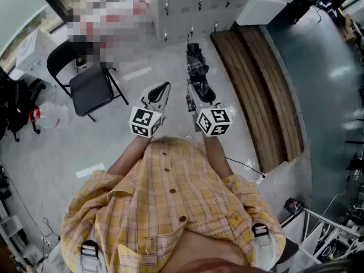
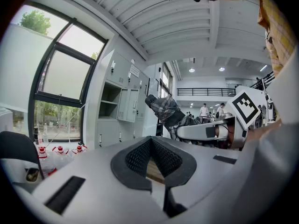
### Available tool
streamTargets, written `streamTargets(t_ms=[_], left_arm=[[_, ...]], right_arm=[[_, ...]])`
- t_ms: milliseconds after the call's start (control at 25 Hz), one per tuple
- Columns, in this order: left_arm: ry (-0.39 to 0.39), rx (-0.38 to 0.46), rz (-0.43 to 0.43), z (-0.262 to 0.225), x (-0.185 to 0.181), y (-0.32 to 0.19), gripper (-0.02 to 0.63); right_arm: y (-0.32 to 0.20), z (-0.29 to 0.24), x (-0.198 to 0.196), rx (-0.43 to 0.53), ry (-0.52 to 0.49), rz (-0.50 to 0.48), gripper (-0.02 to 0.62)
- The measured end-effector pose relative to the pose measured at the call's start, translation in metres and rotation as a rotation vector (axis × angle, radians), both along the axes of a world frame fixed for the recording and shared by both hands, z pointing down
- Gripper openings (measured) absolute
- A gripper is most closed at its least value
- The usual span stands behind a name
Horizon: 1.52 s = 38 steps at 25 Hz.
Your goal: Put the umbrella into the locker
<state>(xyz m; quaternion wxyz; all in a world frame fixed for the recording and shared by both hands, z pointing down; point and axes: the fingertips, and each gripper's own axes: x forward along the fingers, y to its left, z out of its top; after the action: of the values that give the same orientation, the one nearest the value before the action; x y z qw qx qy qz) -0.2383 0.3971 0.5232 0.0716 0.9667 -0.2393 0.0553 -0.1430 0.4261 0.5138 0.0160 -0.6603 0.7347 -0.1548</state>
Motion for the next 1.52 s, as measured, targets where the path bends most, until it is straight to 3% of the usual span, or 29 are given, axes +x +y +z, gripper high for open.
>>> streamTargets(t_ms=[560,1240,1520], left_arm=[[-0.039,-0.013,-0.051,0.014,0.014,-0.004,0.005],[-0.075,-0.020,-0.144,0.022,0.088,0.031,0.005],[-0.088,-0.036,-0.162,0.014,0.108,0.016,0.005]], right_arm=[[-0.008,0.009,0.020,-0.008,0.002,-0.042,0.178],[0.017,0.018,0.100,0.000,-0.002,-0.099,0.178],[-0.002,0.008,0.120,-0.016,-0.013,-0.115,0.179]])
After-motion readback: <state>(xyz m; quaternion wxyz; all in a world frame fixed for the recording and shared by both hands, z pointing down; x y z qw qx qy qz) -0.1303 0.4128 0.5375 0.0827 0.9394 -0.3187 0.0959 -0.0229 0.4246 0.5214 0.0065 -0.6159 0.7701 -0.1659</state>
